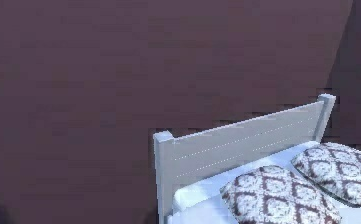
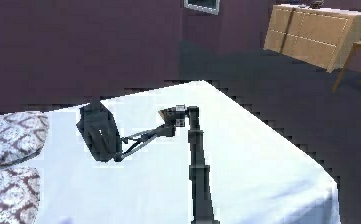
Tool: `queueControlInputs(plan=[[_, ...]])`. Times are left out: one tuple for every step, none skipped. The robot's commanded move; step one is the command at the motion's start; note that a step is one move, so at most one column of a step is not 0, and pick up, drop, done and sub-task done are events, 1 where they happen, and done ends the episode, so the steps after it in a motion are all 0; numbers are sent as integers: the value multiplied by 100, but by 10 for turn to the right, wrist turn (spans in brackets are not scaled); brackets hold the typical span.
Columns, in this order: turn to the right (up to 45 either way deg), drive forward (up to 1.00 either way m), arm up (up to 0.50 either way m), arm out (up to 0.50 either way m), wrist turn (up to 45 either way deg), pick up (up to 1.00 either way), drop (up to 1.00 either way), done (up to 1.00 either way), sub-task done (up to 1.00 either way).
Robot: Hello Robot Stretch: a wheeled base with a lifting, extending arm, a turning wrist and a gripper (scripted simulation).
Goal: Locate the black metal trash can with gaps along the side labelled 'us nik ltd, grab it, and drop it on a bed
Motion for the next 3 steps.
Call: queueControlInputs(plan=[[0, 0, -32, 0, 0, 0, 0, 0, 0], [0, 0, 0, 0, 0, 0, 100, 0, 0], [0, 0, 10, 0, 0, 0, 0, 0, 0]])
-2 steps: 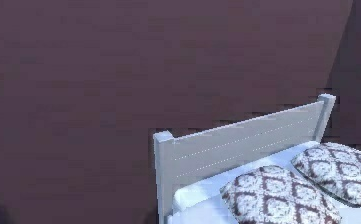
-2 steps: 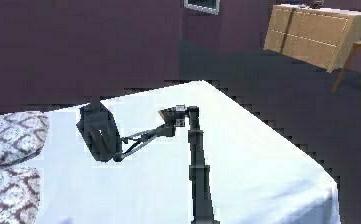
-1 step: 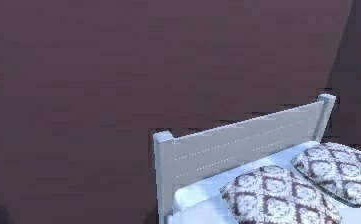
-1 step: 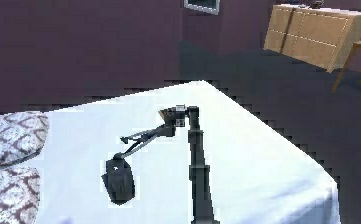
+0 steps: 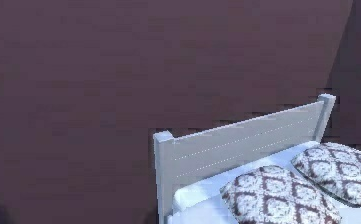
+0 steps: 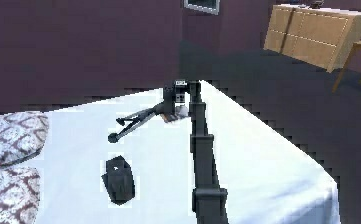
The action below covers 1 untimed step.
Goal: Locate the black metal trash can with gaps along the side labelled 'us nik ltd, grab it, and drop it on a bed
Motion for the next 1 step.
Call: queueControlInputs(plan=[[0, 0, 0, -8, 0, 0, 0, 0, 0]])
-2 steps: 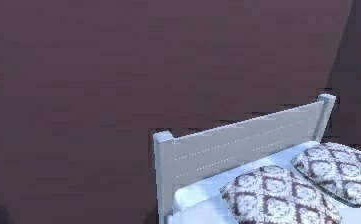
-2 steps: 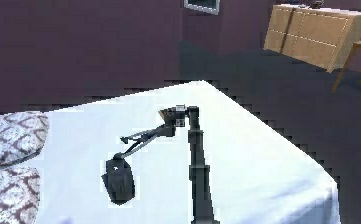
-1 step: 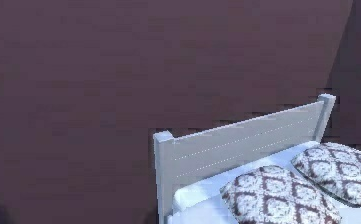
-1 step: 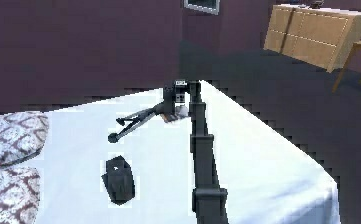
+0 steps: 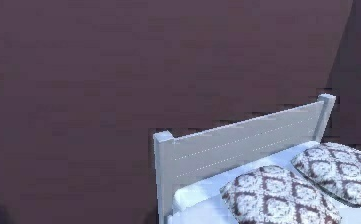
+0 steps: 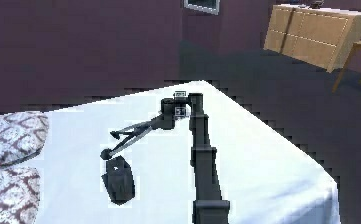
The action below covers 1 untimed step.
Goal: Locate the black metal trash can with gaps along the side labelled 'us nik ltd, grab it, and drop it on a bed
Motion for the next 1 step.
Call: queueControlInputs(plan=[[0, 0, 0, 0, 0, 0, 0, 100, 0]])
